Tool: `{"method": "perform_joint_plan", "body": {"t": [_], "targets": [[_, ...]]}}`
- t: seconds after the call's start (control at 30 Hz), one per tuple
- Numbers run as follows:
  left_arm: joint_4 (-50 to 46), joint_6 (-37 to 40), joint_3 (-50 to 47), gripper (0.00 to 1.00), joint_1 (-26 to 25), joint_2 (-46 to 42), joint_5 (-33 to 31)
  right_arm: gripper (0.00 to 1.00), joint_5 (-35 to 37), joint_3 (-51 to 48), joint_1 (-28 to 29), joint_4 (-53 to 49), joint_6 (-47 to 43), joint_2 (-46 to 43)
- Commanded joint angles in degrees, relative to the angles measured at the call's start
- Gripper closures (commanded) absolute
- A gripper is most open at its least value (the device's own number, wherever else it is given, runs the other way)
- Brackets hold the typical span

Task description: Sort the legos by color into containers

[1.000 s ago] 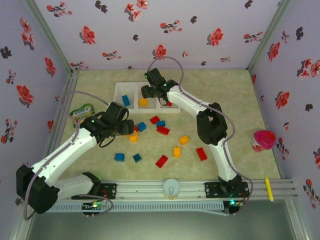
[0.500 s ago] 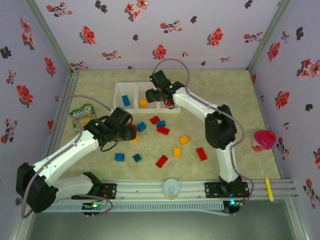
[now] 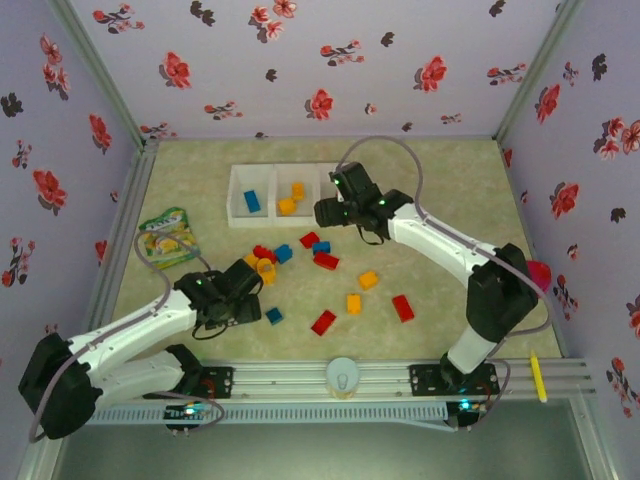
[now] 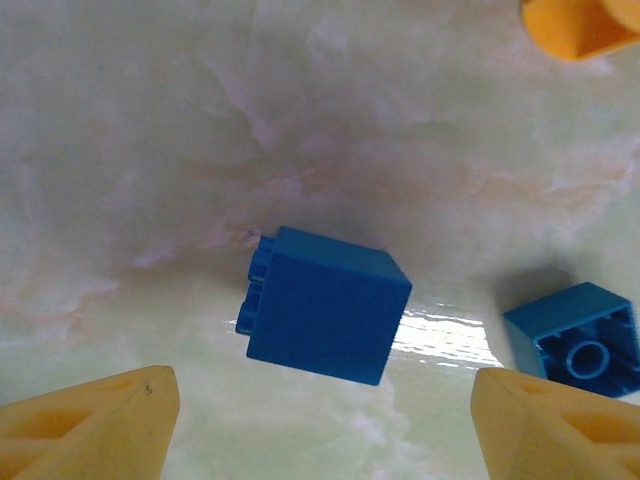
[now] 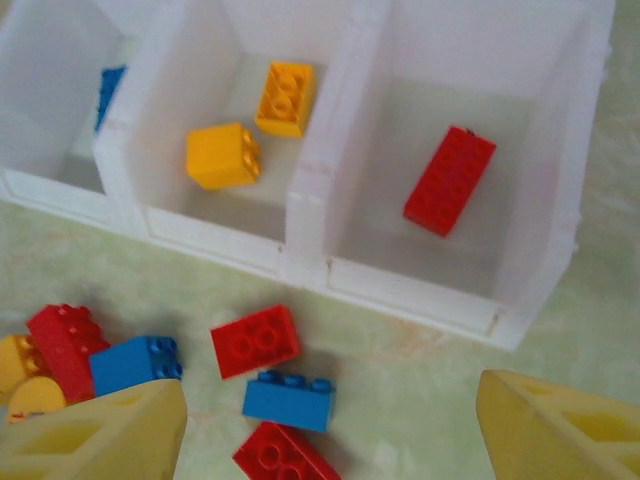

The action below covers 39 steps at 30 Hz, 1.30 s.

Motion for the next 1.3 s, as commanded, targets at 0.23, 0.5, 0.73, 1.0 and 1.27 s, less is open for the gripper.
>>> {"method": "perform_joint_plan", "body": {"t": [0.23, 0.5, 0.73, 1.0, 1.27], "targets": [[7.8, 3.8, -3.4, 0.2, 1.7, 4.1, 0.9, 0.21, 2.4, -3.8, 0.4, 1.5, 3.9, -3.9], [10.2, 7.1, -4.0, 0.21, 6.0, 6.3, 1.4, 0.2, 4.0, -5.7, 0.4, 0.8, 4.8, -6.5], [10.7, 9.1, -3.9, 0.39, 6.9, 7.4, 3.9, 0.2, 4.9, -5.9, 0.3, 0.1, 5.0, -7.4], [10.3, 8.9, -4.1, 0.51, 6.9, 7.7, 5.4, 0.2, 5.0, -6.0, 0.3, -0.1, 5.2, -7.6], [9.6, 9.5, -0.1, 0.69, 6.9, 8.0, 4.4, 0.2, 5.6, -6.4, 0.3, -0.3, 5.1, -8.3]]}}
